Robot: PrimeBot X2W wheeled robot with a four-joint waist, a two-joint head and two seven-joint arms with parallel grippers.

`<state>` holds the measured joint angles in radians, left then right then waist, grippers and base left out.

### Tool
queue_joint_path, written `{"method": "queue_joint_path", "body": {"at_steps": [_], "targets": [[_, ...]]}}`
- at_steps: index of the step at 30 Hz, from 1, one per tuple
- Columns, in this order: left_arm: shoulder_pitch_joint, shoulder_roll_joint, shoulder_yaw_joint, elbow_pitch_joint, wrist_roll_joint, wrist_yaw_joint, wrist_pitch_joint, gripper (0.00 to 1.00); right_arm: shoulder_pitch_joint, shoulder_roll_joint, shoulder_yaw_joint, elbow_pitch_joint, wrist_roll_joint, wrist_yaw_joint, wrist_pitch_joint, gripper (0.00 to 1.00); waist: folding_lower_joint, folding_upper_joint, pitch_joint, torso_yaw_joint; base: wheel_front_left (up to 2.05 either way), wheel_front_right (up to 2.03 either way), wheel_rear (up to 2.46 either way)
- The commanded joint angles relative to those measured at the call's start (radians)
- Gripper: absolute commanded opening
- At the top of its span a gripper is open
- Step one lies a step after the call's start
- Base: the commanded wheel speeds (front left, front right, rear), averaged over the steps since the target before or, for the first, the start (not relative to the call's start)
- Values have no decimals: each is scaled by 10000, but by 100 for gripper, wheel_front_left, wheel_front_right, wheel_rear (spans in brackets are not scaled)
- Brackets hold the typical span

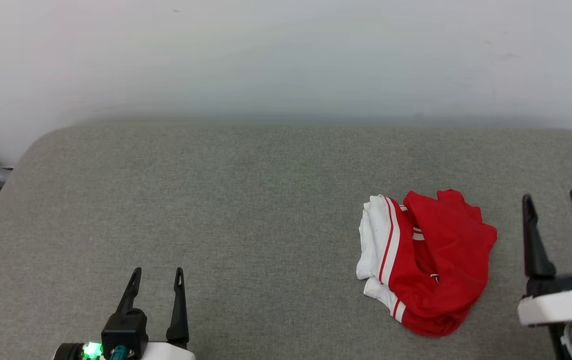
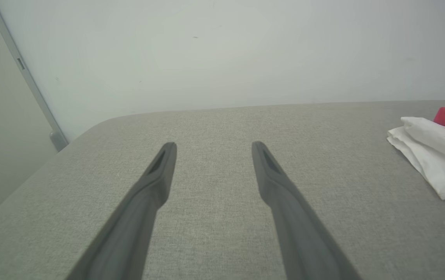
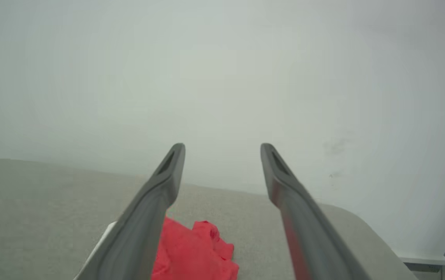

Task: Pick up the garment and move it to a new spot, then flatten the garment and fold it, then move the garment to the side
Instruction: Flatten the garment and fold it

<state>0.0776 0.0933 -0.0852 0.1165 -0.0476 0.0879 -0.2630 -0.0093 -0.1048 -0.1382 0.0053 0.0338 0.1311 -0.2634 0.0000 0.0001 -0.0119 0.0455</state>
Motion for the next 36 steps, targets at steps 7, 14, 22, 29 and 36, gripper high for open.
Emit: {"method": "queue_joint_path", "body": {"at_steps": [7, 14, 22, 29, 36], "targets": [[-361, -89, 59, -88, 94, -93, -27, 100, -2238, -1839, 643, 391, 476, -7, -19, 100, 0, -1, 454, 31, 0, 0, 0], [-734, -178, 75, -213, 150, -135, -27, 100, -4389, -4268, 3312, 1535, 2445, -7, 1836, 100, 0, -1, 1048, 166, 0, 0, 0], [-1266, -271, -52, -369, 154, -158, -25, 100, -5992, -6778, 6735, 1807, 5902, -8, 6757, 100, 0, -1, 1862, 451, 0, 0, 0], [-1727, -349, -201, -494, 100, -173, -27, 100, -6958, -7446, 8036, 1906, 7684, -8, 9908, 100, 0, -1, 2594, 782, 0, 0, 0], [-2047, -396, -296, -564, 12, -110, -25, 100, -7219, -6987, 9014, 3041, 7828, -7, 10497, 100, 0, -1, 3147, 1111, 0, 0, 0]]}}
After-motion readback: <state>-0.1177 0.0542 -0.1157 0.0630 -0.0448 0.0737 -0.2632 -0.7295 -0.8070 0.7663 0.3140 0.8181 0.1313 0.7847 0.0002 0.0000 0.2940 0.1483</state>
